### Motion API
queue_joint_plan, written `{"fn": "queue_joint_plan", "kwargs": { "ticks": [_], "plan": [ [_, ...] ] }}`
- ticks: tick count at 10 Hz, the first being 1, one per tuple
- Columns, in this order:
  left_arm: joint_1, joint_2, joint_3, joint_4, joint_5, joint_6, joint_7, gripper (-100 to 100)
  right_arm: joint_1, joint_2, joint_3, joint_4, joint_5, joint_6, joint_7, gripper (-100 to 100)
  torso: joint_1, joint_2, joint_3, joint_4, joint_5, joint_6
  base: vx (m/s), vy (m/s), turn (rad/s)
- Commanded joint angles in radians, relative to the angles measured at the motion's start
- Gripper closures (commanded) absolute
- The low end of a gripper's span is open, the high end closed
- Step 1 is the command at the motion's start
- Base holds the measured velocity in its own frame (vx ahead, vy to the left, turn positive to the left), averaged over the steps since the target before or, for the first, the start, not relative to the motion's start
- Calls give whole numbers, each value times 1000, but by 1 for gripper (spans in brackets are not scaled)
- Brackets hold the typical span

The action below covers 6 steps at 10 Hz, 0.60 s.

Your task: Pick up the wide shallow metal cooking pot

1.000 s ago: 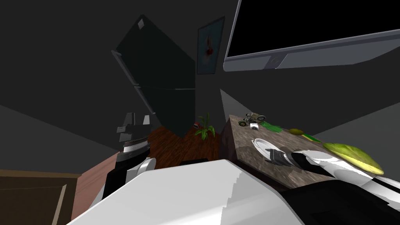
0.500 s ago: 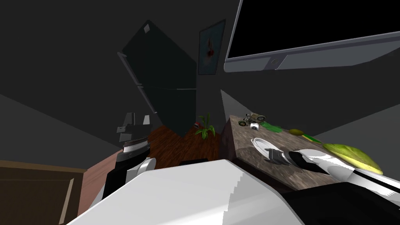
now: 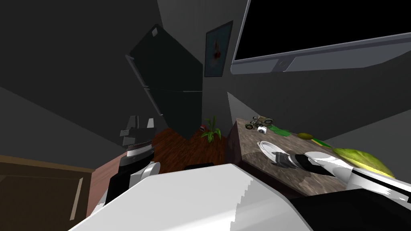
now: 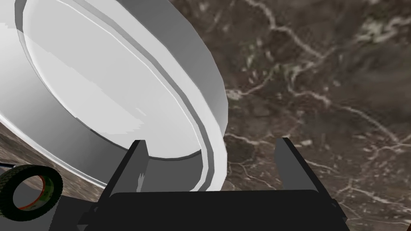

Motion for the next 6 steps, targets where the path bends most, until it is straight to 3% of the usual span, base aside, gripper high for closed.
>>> {"fn": "queue_joint_plan", "kwargs": {
  "ticks": [1, 2, 4, 5, 6],
  "plan": [
    [0, 0, 0, 0, 0, 0, 0, 0, -50, -20, 50, 18, -50, 26, -15, -100, 0, 0, 0, 0, 0, 0, -91, -3, 77],
    [0, 0, 0, 0, 0, 0, 0, 0, -10, -20, 66, -25, -68, 26, -15, -100, 0, 2, 1, 0, 1, -1, -88, -4, 66],
    [0, 0, 0, 0, 0, 0, 0, 0, -50, -20, 126, 18, -68, 26, -15, -100, 0, 0, 0, 0, 0, 0, -22, 1, -8],
    [0, 0, 0, 0, 0, 0, 0, 0, -50, -20, 132, 18, -68, 26, -15, -100, 0, -2, -1, 0, 0, 0, 10, 0, -2],
    [0, 0, 0, 0, 0, 0, 0, 0, -89, -37, 172, 43, -120, 49, -27, -100, 0, -4, -2, -1, 0, 0, -52, -3, 92]
  ]
}}
